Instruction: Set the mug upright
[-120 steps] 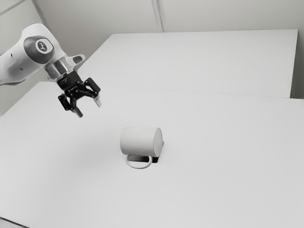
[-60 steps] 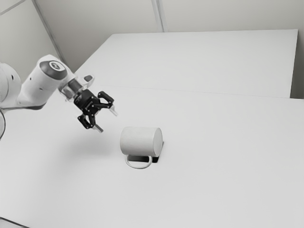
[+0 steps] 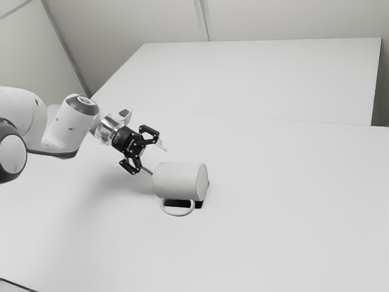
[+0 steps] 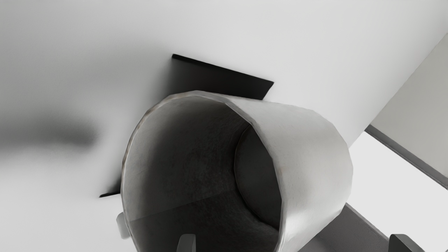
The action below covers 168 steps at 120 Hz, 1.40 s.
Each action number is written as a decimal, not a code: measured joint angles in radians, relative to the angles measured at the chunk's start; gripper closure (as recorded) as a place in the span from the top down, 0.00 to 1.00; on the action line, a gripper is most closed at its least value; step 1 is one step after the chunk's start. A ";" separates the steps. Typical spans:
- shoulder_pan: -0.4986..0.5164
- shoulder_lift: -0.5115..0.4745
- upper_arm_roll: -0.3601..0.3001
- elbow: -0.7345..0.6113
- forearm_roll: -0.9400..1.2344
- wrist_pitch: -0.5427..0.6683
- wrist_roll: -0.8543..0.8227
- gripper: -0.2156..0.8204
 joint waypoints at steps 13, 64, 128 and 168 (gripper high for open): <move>-0.004 0.009 -0.002 -0.002 -0.033 0.015 0.010 0.79; -0.035 0.050 -0.012 -0.006 -0.140 0.036 0.034 0.79; -0.048 0.048 -0.013 -0.001 -0.164 0.059 0.040 0.11; -0.079 0.025 -0.032 0.014 -0.137 0.113 0.011 0.05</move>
